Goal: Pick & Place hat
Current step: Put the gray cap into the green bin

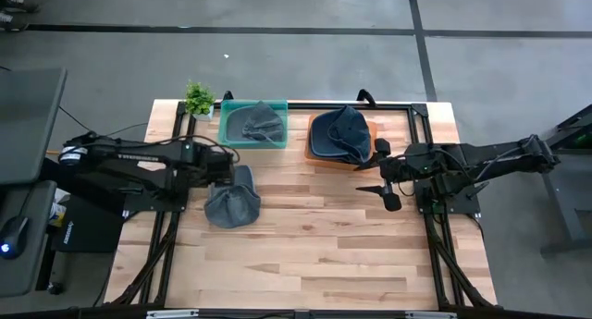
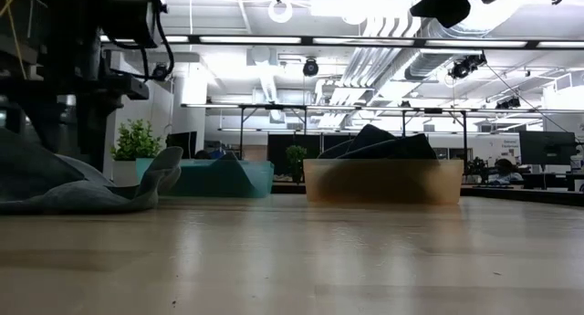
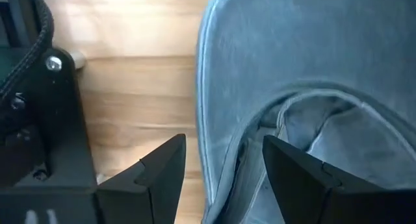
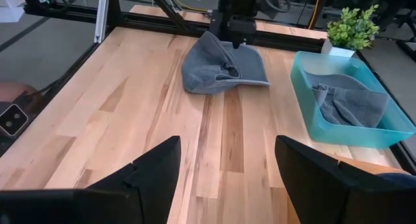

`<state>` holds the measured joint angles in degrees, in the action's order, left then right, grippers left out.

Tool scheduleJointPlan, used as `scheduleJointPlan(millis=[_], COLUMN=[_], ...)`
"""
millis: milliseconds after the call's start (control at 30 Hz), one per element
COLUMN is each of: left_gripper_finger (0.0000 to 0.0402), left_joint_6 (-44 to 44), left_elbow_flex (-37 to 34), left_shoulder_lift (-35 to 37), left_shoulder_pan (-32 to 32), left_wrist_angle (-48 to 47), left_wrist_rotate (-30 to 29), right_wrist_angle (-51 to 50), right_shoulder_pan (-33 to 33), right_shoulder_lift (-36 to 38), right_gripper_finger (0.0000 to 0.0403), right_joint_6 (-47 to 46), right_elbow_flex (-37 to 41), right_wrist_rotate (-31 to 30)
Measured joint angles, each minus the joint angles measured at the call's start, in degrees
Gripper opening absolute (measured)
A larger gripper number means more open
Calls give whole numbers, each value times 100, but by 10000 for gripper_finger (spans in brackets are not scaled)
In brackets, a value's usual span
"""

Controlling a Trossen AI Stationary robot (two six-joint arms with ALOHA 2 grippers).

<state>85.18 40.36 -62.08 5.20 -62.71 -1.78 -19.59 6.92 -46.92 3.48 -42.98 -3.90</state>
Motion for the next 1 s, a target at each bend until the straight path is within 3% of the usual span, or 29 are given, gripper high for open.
scheduleJointPlan(millis=[200, 400, 767, 867, 1000], left_gripper_finger=[202, 202, 200, 179, 116], left_joint_6=[-349, -693, -763, -838, -845], left_elbow_flex=[2, -181, -608, -608, -608], left_shoulder_lift=[-10, -9, -11, -11, -11], left_shoulder_pan=[547, 1027, 1291, 1291, 1291], left_wrist_angle=[2, 210, 617, 654, 657], left_wrist_rotate=[52, 576, 958, 1038, 1051], right_wrist_angle=[-41, -101, -127, -129, -132], right_shoulder_pan=[0, 0, -2, -2, -2], right_shoulder_lift=[0, 0, 0, 0, 0], right_gripper_finger=[246, 246, 246, 246, 246], right_joint_6=[0, 0, -31, -43, -43], right_elbow_flex=[0, 0, 0, 0, 0], right_wrist_rotate=[2, 27, 120, 120, 118])
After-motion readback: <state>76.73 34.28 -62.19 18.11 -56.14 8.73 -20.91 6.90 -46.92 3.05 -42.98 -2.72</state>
